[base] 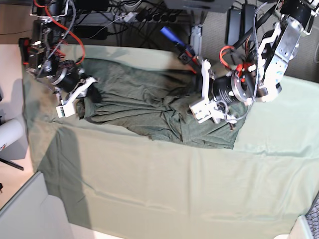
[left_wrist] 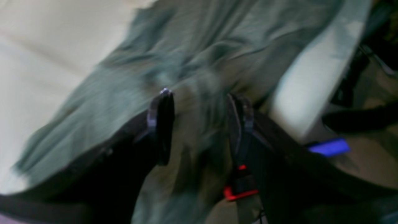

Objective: Fold the T-shirt properly
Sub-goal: 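Grasp the folded shirt with both grippers and press the fold flat, then lift the shirt end with the right gripper and fold it toward the left gripper, then release the shirt and reposition the right gripper beside the bundle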

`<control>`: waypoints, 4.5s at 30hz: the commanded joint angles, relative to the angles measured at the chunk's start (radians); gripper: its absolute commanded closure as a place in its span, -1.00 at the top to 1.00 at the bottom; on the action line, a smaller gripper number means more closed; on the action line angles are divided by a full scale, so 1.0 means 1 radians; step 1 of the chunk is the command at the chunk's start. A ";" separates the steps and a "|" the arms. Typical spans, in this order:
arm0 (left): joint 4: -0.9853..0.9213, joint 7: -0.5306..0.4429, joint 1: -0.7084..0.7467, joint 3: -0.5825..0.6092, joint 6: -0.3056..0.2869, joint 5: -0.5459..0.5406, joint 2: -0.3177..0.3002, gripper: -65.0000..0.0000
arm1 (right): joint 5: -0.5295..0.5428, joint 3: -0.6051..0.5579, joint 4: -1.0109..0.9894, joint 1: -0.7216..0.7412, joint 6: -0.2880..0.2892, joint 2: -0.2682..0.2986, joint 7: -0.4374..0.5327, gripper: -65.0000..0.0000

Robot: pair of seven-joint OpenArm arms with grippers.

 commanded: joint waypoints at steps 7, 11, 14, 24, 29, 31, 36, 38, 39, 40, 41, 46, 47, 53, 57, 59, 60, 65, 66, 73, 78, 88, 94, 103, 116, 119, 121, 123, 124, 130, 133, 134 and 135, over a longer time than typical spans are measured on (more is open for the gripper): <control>0.016 -0.005 -0.011 -0.098 0.005 -0.055 -0.064 -0.08 | -0.018 0.088 0.011 0.008 0.025 0.086 0.004 -1.00; 0.016 -0.004 -0.010 -0.101 0.005 -0.054 -0.078 -0.08 | -0.017 0.132 0.011 0.008 0.025 0.113 0.003 -1.00; 0.015 -0.005 -0.010 -0.101 0.004 -0.053 -0.077 -0.08 | 0.035 0.133 0.013 0.008 0.025 0.130 0.002 -1.00; -0.198 -0.006 -0.010 -0.101 0.005 -0.016 -0.077 -0.08 | 0.122 0.133 0.259 0.011 0.025 0.129 -0.053 -1.00; -0.214 -0.005 -0.007 -0.100 0.005 -0.017 -0.077 -0.08 | 0.122 0.128 0.401 0.011 0.025 0.075 -0.062 -1.00; -0.214 -0.005 -0.007 -0.097 0.005 -0.017 -0.077 -0.08 | 0.122 0.121 0.438 0.011 0.025 0.050 -0.073 -1.00; -0.214 0.004 -0.007 -0.097 0.005 -0.020 -0.077 -0.08 | 0.122 0.080 0.505 0.011 0.025 0.031 -0.074 -1.00; -0.214 0.014 -0.004 -0.097 0.005 -0.020 -0.077 -0.08 | 0.121 0.055 0.536 0.011 0.025 0.031 -0.074 -1.00; -0.214 0.019 0.001 -0.097 0.005 -0.019 -0.077 -0.08 | 0.117 0.039 0.553 0.011 0.025 0.031 -0.074 -1.00; -0.214 0.021 0.007 -0.097 0.005 -0.019 -0.077 -0.08 | 0.107 0.018 0.570 0.011 0.024 0.031 -0.074 -1.00; -0.214 0.023 0.014 -0.097 0.005 -0.019 -0.077 -0.08 | 0.098 -0.006 0.583 0.013 0.024 0.031 -0.074 -1.00; -0.214 0.024 0.047 -0.100 0.005 -0.020 -0.078 -0.08 | 0.001 -0.177 0.606 0.057 0.018 0.032 -0.073 -1.00; -0.212 0.020 0.050 -0.105 0.005 -0.020 -0.078 -0.08 | -0.028 -0.216 0.606 0.071 0.018 0.032 -0.072 -1.00; -0.191 -0.009 0.073 -0.222 -0.014 -0.064 -0.078 -0.08 | -0.208 -0.467 0.606 0.172 0.008 0.031 -0.088 -1.00; -0.190 0.041 0.074 -0.325 -0.094 -0.165 -0.078 -0.08 | -0.323 -0.605 0.606 0.214 -0.012 0.002 -0.095 -1.00; -0.190 0.055 0.079 -0.371 -0.109 -0.208 -0.078 -0.08 | -0.388 -0.652 0.606 0.220 -0.012 -0.030 -0.095 -1.00; -0.190 0.057 0.082 -0.392 -0.116 -0.223 -0.078 -0.08 | -0.412 -0.672 0.606 0.223 -0.012 -0.047 -0.095 -1.00; -0.190 0.087 0.093 -0.467 -0.155 -0.288 -0.078 -0.08 | -0.464 -0.746 0.605 0.235 -0.012 -0.110 -0.095 -1.00; -0.190 0.093 0.095 -0.475 -0.161 -0.300 -0.078 -0.08 | -0.472 -0.754 0.604 0.237 -0.012 -0.118 -0.095 -1.00; -0.190 0.096 0.109 -0.486 -0.169 -0.335 -0.078 -0.08 | -0.432 -0.761 0.602 0.240 -0.012 -0.134 -0.094 -0.93; -0.190 0.095 0.109 -0.486 -0.169 -0.338 -0.078 -0.08 | -0.389 -0.761 0.597 0.238 -0.011 -0.134 -0.084 0.08; -0.190 0.092 0.109 -0.486 -0.173 -0.370 -0.100 -0.08 | -0.292 -0.659 0.597 0.246 -0.012 -0.180 -0.047 0.11; -0.190 0.093 0.109 -0.486 -0.173 -0.391 -0.126 -0.08 | -0.305 -0.417 0.575 0.240 -0.012 -0.181 -0.100 -0.76; -0.189 0.092 0.109 -0.486 -0.173 -0.405 -0.128 -0.08 | -0.190 -0.381 0.381 0.211 -0.008 -0.156 -0.178 -1.00; -0.189 0.092 0.108 -0.486 -0.173 -0.411 -0.128 -0.08 | 0.030 -0.527 0.417 0.094 0.000 -0.186 -0.254 -1.00; -0.189 0.092 0.106 -0.486 -0.173 -0.426 -0.128 -0.08 | 0.024 -0.584 0.417 0.099 0.000 -0.217 -0.238 -1.00; -0.189 0.092 0.103 -0.486 -0.173 -0.427 -0.128 -0.08 | 0.008 -0.592 0.417 0.114 -0.001 -0.236 -0.219 -1.00; -0.189 0.093 0.105 -0.486 -0.173 -0.427 -0.131 -0.08 | 0.000 -0.588 0.417 0.140 -0.001 -0.251 -0.202 -1.00; -0.189 0.094 0.107 -0.486 -0.173 -0.427 -0.135 -0.08 | -0.012 -0.586 0.417 0.157 -0.001 -0.263 -0.201 -1.00; -0.175 0.105 0.109 -0.486 -0.173 -0.449 -0.158 -0.08 | -0.143 -0.526 0.415 0.264 -0.002 -0.300 -0.151 -1.00; -0.124 0.120 0.109 -0.486 -0.173 -0.479 -0.158 -0.08 | -0.196 -0.472 0.399 0.313 -0.008 -0.301 -0.147 -1.00; -0.102 0.127 0.109 -0.486 -0.173 -0.485 -0.158 -0.08 | -0.203 -0.453 0.390 0.324 -0.008 -0.300 -0.152 -1.00; -0.078 0.138 0.109 -0.486 -0.173 -0.489 -0.158 -0.08 | -0.201 -0.434 0.381 0.330 -0.008 -0.299 -0.166 -1.00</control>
